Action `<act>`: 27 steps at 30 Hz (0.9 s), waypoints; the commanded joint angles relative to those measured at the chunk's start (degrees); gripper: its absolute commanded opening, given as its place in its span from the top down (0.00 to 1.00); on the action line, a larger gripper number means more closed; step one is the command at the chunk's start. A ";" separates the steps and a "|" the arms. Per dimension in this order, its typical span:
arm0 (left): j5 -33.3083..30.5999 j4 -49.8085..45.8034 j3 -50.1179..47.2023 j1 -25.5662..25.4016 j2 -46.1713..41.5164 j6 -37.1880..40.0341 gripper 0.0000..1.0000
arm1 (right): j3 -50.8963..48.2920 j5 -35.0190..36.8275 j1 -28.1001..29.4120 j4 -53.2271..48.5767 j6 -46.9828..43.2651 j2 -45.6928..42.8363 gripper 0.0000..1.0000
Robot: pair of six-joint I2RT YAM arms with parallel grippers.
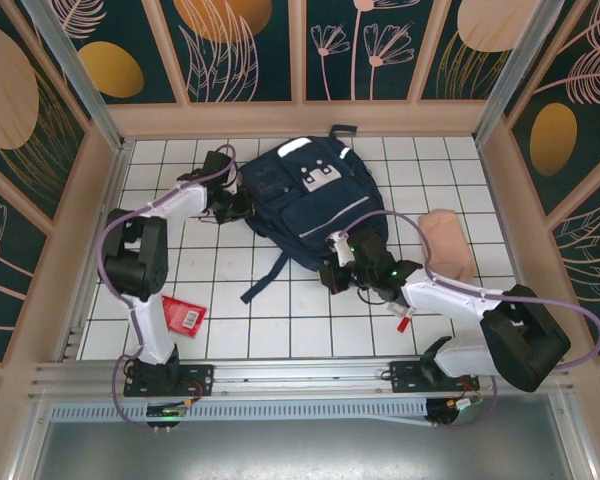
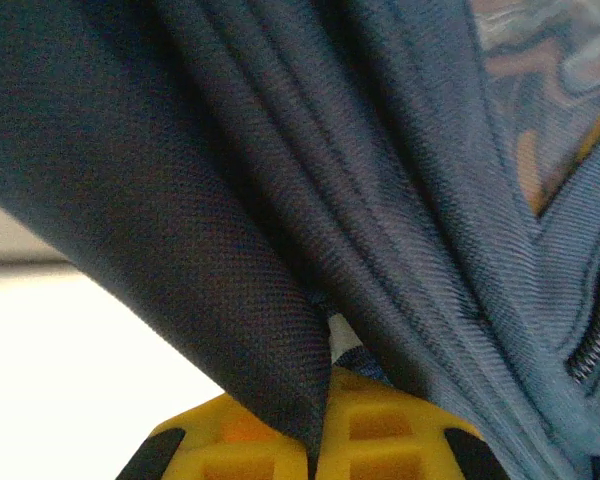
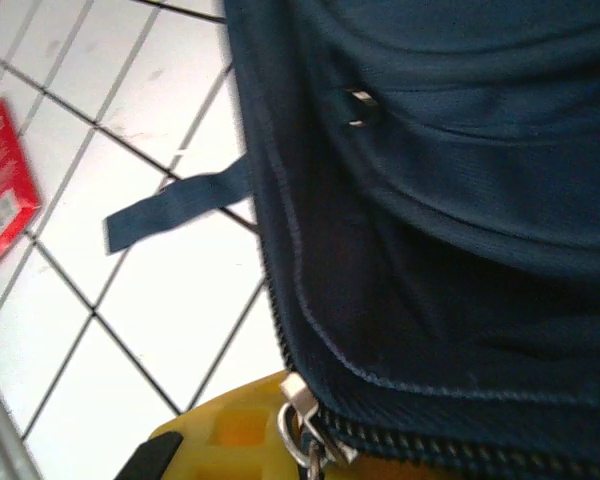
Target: Pack books, pencil case, and school supplies into a backpack
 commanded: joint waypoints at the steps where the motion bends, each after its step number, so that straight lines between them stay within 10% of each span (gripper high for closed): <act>1: -8.41 3.59 7.70 3.54 5.71 5.11 0.92 | 2.44 -8.68 2.40 2.91 0.90 1.55 1.00; 4: -5.41 1.07 10.56 3.53 5.00 3.19 0.60 | 5.74 -9.44 3.34 5.48 2.43 6.06 1.00; 8: -2.50 2.09 0.35 3.47 -4.84 -3.64 0.51 | 10.62 -9.30 4.44 8.18 2.28 12.93 1.00; 16: -0.45 11.30 -23.02 -2.33 -20.92 -17.83 0.50 | 17.99 -12.34 5.61 10.96 1.24 21.91 1.00; 27: -2.38 23.69 -27.35 -9.10 -15.96 -30.80 0.61 | 22.54 -13.14 7.45 9.72 0.47 26.28 1.00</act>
